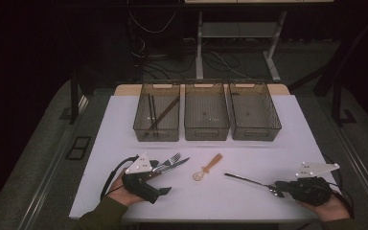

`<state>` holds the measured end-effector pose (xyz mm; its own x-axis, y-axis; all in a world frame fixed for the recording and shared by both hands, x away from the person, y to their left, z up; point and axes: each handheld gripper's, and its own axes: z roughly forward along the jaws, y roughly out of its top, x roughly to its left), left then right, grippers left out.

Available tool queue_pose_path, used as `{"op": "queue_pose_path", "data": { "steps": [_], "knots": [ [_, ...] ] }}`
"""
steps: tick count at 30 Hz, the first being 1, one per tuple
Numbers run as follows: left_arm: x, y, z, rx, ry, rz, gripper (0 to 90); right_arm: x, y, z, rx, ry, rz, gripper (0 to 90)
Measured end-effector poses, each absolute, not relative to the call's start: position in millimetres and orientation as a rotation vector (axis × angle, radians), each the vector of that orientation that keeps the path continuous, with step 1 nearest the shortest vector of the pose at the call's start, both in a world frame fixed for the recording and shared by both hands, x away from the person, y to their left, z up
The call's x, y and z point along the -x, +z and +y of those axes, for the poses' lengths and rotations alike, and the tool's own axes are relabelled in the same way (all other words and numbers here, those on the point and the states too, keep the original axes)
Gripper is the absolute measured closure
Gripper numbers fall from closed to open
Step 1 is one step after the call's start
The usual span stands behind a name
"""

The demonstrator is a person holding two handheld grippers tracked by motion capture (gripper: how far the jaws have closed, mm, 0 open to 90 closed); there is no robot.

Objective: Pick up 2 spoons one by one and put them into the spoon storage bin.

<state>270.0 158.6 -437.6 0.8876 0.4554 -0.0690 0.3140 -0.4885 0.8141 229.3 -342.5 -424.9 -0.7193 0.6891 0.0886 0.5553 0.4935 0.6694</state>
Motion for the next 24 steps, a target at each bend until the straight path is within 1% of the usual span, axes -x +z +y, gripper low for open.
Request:
{"op": "queue_pose_path", "data": {
  "steps": [12,24],
  "knots": [
    [-270.6,-437.8,159.6,-2.115,0.188,0.558,0.0,-247.1,-420.0,-337.3,-1.115,1.03,2.489,88.4],
    [-271.6,-439.5,161.1,-2.106,0.182,0.571,0.0,-257.2,-409.6,-337.1,-1.179,1.061,2.418,88.5]
  ]
}}
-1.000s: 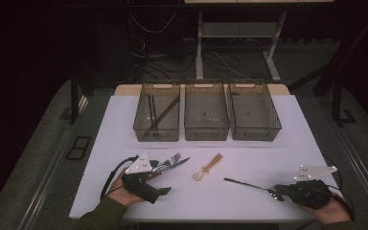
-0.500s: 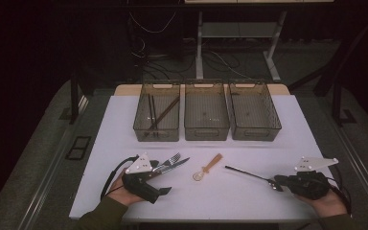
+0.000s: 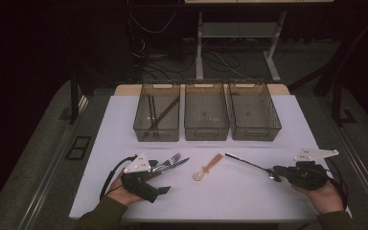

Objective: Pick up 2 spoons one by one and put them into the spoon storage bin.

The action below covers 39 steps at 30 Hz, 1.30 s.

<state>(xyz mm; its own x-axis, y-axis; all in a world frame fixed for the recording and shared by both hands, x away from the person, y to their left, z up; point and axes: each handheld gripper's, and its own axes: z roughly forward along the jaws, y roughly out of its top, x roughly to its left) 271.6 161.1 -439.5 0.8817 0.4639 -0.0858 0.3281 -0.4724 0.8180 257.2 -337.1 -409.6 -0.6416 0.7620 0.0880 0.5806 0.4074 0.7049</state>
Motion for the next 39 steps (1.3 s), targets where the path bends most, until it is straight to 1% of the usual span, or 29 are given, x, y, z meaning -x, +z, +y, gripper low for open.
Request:
{"op": "queue_pose_path", "data": {
  "steps": [23,39],
  "knots": [
    [-271.4,-440.5,159.1,-2.112,0.181,0.573,0.0,-292.5,-377.2,-320.4,-1.227,1.122,2.249,88.5],
    [-270.5,-440.4,157.3,-2.099,0.18,0.568,0.0,-322.5,-362.6,-290.5,-1.266,1.136,2.198,88.5]
  ]
}}
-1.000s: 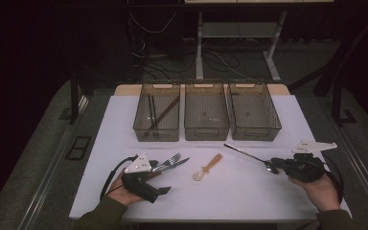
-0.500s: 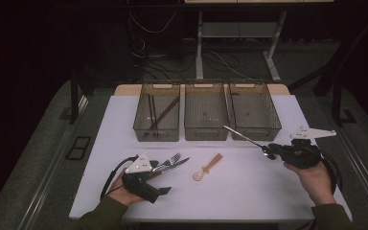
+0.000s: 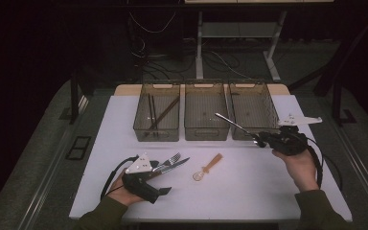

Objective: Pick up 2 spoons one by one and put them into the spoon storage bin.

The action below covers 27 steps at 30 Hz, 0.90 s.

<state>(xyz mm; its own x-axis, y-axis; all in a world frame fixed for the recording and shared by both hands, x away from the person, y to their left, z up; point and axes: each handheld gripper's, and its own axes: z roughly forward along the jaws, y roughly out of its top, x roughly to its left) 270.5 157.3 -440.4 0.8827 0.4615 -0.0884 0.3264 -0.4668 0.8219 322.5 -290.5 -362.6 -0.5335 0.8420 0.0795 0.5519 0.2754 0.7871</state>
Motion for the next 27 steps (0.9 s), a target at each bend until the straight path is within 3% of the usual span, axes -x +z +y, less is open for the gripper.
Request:
{"op": "queue_pose_path", "data": {
  "steps": [15,27],
  "knots": [
    [-269.8,-440.2,156.6,-2.099,0.17,0.547,0.0,-371.6,-344.3,-230.6,-1.272,1.066,2.15,88.4],
    [-268.8,-439.9,156.1,-2.09,0.166,0.545,0.0,-405.7,-358.9,-197.4,-1.297,1.022,2.179,88.4]
  ]
}}
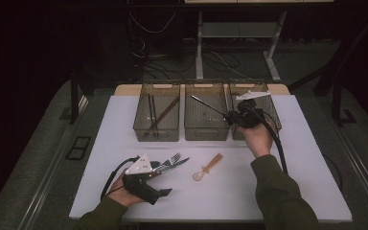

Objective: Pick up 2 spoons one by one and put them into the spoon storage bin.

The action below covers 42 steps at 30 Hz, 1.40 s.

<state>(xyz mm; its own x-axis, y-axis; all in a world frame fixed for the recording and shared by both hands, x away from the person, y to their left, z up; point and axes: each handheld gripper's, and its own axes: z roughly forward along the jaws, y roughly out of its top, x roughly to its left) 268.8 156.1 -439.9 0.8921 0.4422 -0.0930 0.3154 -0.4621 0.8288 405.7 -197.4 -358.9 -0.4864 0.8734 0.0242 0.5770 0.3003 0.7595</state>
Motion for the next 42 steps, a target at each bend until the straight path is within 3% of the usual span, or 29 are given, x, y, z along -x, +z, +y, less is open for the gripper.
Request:
{"op": "queue_pose_path", "data": {
  "steps": [12,18,24,36,42],
  "knots": [
    [-268.7,-440.4,155.8,-2.091,0.162,0.544,0.0,-419.8,-379.7,-180.7,-1.318,0.952,2.203,87.3],
    [-268.9,-440.2,156.1,-2.092,0.163,0.542,0.0,-418.0,-378.6,-181.5,-1.307,1.002,2.197,67.9],
    [-269.1,-440.1,156.3,-2.091,0.163,0.544,0.0,-407.2,-373.4,-189.2,-1.294,1.106,2.212,59.8],
    [-269.3,-440.5,156.5,-2.097,0.167,0.554,0.0,-374.2,-375.8,-204.1,-1.171,1.169,2.315,70.2],
    [-268.9,-440.0,157.0,-2.098,0.169,0.562,0.0,-361.2,-380.9,-214.8,-1.148,1.259,2.36,54.0]
  ]
}}
